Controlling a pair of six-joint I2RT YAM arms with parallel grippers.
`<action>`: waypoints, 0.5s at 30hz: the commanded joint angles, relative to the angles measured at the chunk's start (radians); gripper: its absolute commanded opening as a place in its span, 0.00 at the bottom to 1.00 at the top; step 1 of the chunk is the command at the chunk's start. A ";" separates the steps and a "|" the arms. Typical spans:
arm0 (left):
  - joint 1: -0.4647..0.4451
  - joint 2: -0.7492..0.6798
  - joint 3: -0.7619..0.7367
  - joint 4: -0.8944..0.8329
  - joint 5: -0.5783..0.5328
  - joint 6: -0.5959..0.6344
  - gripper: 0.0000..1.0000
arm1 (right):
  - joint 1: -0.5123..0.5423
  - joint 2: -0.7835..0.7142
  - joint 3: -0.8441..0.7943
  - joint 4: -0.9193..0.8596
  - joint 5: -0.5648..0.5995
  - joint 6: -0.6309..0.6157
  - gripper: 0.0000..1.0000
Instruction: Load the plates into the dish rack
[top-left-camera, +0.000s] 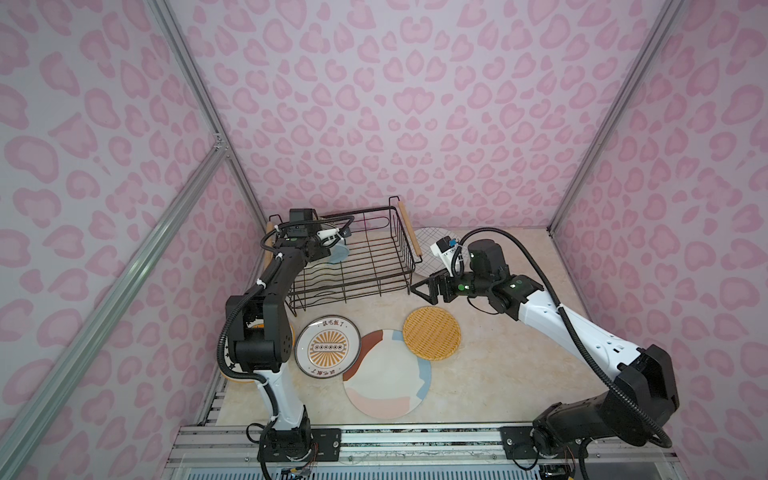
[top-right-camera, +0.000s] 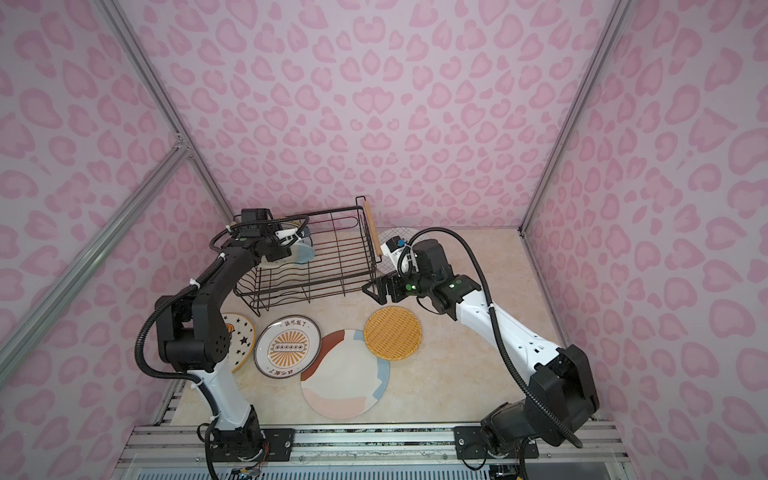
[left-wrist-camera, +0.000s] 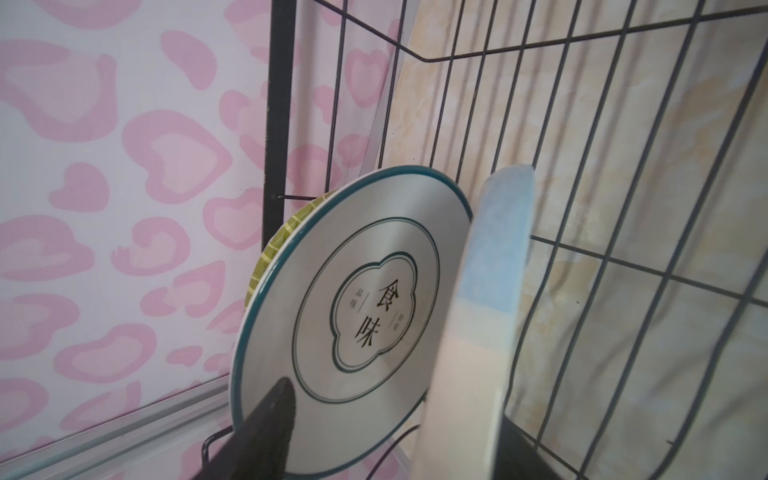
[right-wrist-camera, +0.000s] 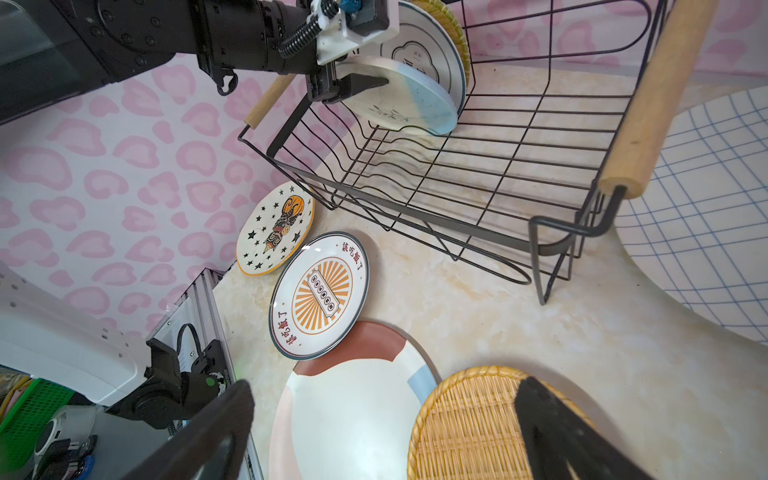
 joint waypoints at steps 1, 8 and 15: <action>0.003 -0.022 -0.009 0.076 -0.021 -0.045 0.97 | 0.001 -0.002 0.002 0.027 -0.008 0.011 0.98; 0.002 -0.032 -0.019 0.130 -0.047 -0.082 0.97 | 0.006 -0.005 0.003 0.027 -0.010 0.015 0.98; 0.003 -0.017 -0.015 0.219 -0.113 -0.101 0.97 | 0.010 -0.006 -0.004 0.034 -0.012 0.019 0.98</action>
